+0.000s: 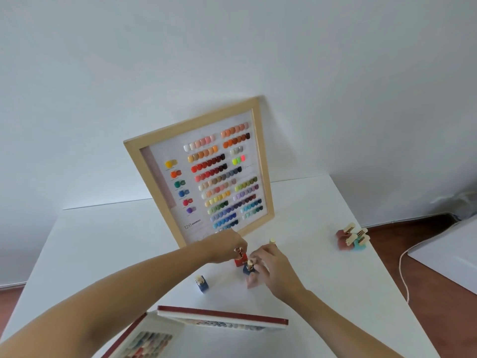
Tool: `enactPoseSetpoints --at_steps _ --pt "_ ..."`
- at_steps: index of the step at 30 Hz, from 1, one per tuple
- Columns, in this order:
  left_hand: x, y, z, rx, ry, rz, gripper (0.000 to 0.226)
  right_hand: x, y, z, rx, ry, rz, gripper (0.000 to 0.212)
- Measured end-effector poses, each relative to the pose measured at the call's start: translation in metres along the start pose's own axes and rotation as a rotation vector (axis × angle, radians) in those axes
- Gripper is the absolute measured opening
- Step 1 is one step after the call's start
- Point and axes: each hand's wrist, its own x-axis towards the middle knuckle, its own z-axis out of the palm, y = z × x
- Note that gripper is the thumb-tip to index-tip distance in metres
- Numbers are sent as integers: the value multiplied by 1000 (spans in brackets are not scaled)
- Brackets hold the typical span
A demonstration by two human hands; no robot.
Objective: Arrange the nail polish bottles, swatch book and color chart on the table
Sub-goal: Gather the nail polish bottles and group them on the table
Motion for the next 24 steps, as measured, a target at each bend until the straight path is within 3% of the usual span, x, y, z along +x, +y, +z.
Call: enactPoseSetpoints --at_steps 8,15,20,24 --pt "-27 -26 7 11 29 -47 23 9 -1 -1 -176 -140 -63 38" --pt "-60 -41 10 60 -54 -27 23 19 1 -6 -272 -319 -119 38" --pt "-74 -44 14 102 -148 18 61 23 2 -5 -290 -333 -176 26" --pt "-78 -44 19 196 -193 73 58 24 2 -4 -322 -333 -164 23"
